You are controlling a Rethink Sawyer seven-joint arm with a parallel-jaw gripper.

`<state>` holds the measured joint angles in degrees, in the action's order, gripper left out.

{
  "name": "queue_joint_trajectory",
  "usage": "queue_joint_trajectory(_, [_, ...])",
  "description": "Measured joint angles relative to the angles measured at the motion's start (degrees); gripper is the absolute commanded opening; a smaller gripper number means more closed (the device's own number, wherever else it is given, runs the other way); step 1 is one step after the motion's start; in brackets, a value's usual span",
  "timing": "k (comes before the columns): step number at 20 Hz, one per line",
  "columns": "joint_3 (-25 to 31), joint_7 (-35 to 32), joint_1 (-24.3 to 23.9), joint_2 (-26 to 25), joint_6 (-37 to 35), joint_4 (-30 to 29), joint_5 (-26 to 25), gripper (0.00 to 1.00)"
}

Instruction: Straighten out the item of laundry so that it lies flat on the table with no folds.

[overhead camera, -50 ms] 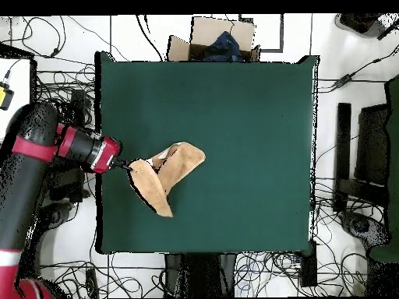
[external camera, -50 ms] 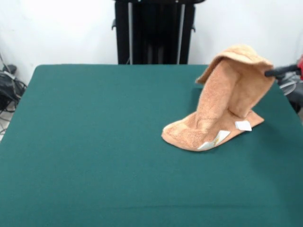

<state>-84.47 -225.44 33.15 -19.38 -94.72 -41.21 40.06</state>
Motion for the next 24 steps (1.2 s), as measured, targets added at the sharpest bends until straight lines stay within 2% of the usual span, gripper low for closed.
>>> queue_joint_trajectory(5, [-4.08, -5.01, -4.80, -1.49, -7.20, 6.46, 4.14, 0.00])
queue_joint_trajectory(7, [-6.08, -9.14, -6.37, -2.42, -11.29, 9.02, 6.16, 0.00])
queue_joint_trajectory(14, [-8.09, -16.67, -5.42, -4.28, -13.61, 10.40, 7.02, 0.00])
queue_joint_trajectory(23, [-10.31, -18.50, -3.44, -6.61, -13.61, 11.15, 7.04, 0.00])
queue_joint_trajectory(24, [-11.03, -18.50, -3.45, -7.38, -13.61, 11.58, 7.05, 1.00])
